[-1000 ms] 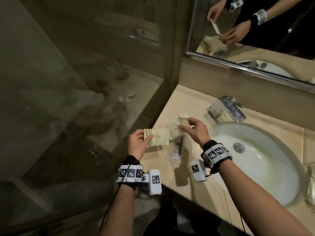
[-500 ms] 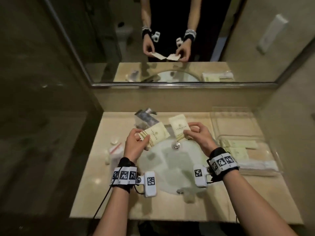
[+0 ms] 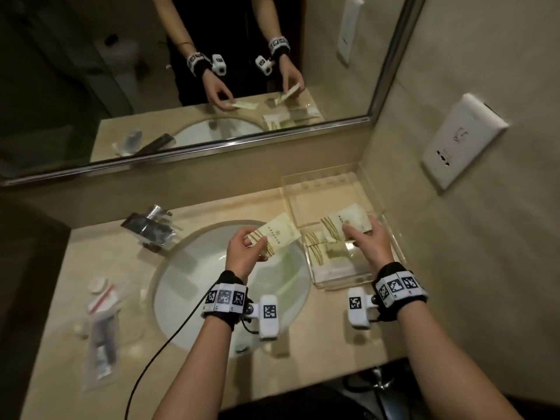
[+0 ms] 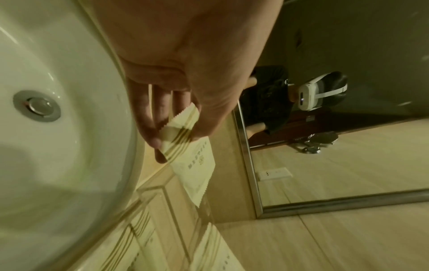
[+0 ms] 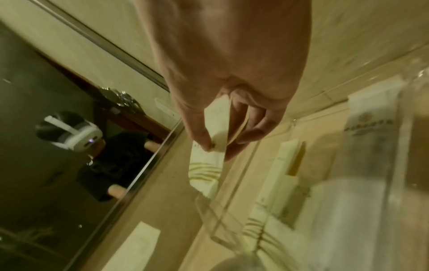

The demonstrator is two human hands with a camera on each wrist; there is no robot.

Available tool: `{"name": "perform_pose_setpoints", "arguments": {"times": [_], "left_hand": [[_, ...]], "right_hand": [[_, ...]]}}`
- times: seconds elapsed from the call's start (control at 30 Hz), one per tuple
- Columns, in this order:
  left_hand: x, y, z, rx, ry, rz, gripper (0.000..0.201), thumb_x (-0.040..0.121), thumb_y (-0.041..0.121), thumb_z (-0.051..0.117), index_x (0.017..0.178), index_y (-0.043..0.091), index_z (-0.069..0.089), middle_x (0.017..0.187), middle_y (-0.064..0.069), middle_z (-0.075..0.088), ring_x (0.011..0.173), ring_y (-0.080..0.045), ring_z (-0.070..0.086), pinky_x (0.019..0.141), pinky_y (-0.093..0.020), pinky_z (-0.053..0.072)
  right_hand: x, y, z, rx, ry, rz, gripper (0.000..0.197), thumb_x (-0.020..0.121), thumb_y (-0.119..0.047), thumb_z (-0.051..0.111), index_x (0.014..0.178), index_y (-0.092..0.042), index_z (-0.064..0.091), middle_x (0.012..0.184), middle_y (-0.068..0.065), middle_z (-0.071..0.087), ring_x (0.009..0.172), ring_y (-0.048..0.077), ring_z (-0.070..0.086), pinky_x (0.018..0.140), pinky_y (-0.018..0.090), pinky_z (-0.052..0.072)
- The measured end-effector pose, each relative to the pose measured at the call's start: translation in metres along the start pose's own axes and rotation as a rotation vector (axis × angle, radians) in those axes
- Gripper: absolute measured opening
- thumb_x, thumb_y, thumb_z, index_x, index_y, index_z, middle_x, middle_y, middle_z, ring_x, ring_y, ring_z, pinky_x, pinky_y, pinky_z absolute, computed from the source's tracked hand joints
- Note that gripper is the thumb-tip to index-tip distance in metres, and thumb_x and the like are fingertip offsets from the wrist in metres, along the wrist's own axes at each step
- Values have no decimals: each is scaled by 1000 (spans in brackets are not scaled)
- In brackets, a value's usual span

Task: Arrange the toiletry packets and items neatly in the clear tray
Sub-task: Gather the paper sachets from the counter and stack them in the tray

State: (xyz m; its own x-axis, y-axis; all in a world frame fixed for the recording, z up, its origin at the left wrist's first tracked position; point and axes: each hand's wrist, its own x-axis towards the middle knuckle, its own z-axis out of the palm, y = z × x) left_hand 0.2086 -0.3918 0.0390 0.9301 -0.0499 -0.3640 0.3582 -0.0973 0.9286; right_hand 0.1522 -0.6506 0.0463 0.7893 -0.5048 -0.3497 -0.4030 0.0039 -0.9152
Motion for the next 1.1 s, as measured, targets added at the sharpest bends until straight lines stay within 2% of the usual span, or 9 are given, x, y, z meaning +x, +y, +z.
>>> {"name": "perform_pose_setpoints", "arguments": {"times": [0.17,0.27,0.33,0.37,0.57,0.77,0.87,0.97,1.1], "left_hand": [[14,-19,42,34,0,-52,27,88,4,63,113,7,55,111,-21,66,87,-27,66,53,-25,56],[15,-28,54,48,18,-86,25,89,5,62,112,7,55,111,-21,67,88,-28,67,57,-28,57],[16,-34,57,51,38,-103,26,88,5,63,113,7,55,111,-22,67,88,-29,66,57,-28,57],[16,-36,58,53,52,-108,25,88,6,63,112,8,55,111,-22,66,87,-29,66,56,-28,57],[19,-42,57,37,114,-140,24,89,5,62,111,7,55,110,-23,66,81,-26,65,56,-27,57],[20,-46,60,57,110,-131,24,88,5,63,111,6,55,110,-27,65,72,-24,63,52,-24,55],[18,-43,68,52,70,-124,24,88,5,64,111,7,55,111,-24,66,82,-26,65,53,-25,56],[18,-38,79,121,20,-106,28,87,7,66,113,3,57,110,-19,69,85,-25,66,53,-24,53],[21,-32,98,151,-84,-137,36,86,8,68,119,-1,57,101,-17,70,70,-17,63,52,-22,49]], "right_hand": [[31,37,-17,-278,22,29,60,90,-29,68,142,-9,46,144,10,50,131,29,49,110,42,40],[45,57,-15,-349,-61,101,50,96,-29,58,140,-6,48,139,12,53,114,33,63,90,33,54],[49,63,-10,-334,-117,162,52,97,-24,57,143,-4,44,135,11,51,102,32,69,70,21,54],[50,65,-7,-332,-133,173,51,97,-22,58,142,-3,45,132,11,52,99,31,70,68,19,53],[52,70,4,-486,-131,114,52,91,-28,67,135,-5,54,130,14,61,120,28,58,103,35,45],[57,73,9,-594,-82,57,42,84,-31,75,115,-7,60,110,12,65,101,28,62,89,37,52],[56,75,6,-660,-26,-17,45,78,-32,79,109,-12,54,111,8,58,98,25,59,85,39,52],[58,68,3,-496,23,-151,29,86,-33,71,104,-13,59,106,5,62,92,21,62,82,38,54],[58,52,-1,-165,-287,-16,37,86,-42,69,113,-17,65,105,3,71,97,20,67,75,32,57]]}}
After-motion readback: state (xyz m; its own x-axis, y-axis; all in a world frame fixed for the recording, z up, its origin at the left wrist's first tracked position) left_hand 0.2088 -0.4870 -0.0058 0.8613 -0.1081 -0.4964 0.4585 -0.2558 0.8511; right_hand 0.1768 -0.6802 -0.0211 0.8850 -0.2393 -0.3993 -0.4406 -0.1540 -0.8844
